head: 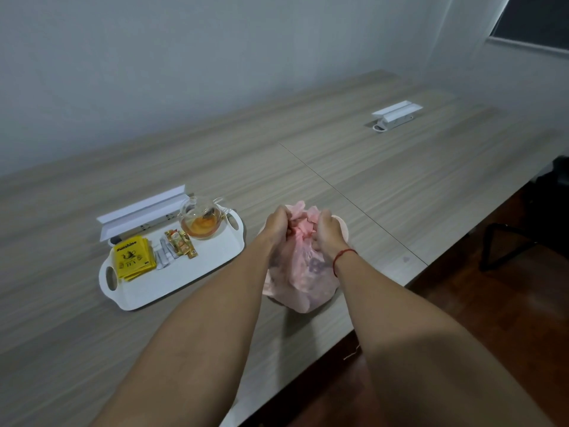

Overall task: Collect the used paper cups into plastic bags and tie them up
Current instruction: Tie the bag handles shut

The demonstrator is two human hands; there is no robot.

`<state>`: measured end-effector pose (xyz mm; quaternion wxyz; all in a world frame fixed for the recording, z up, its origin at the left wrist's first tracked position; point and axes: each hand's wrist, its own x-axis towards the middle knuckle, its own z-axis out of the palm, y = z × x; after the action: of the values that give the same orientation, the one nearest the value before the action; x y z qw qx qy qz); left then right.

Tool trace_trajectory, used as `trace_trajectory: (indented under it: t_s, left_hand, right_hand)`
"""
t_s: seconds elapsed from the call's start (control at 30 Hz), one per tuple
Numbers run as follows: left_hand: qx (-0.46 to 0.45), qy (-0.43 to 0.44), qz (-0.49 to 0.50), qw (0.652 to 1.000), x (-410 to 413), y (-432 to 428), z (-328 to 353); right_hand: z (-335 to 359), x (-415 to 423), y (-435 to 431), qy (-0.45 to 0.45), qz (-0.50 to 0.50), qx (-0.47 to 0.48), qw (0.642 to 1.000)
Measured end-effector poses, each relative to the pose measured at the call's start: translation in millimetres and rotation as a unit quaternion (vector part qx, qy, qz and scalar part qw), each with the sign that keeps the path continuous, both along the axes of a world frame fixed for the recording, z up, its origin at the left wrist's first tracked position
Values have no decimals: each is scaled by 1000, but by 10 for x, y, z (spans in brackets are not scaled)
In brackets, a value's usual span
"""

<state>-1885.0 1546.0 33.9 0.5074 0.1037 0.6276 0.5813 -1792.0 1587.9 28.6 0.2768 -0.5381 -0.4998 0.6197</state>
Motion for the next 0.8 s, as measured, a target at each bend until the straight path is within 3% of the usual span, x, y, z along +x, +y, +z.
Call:
trace_trajectory:
  t_s: [0.1,0.4,0.53,0.8]
  left_hand:
    - [-10,-5,-19,1000,-19,15,-17]
    - [58,26,-175,982,-86,-74,-62]
    - [43,76,-193,977,-117,-31,-110]
    - [63,48,-168,983,-97,-84,-188]
  right_hand:
    - [-55,-6,26,-10,-26,10,1000]
    - [-89,-11,17,107,-125,-13,986]
    - [-48,-17,-8,137,-92,-14,986]
    - [-37,79,-30,69,-19,-70,995]
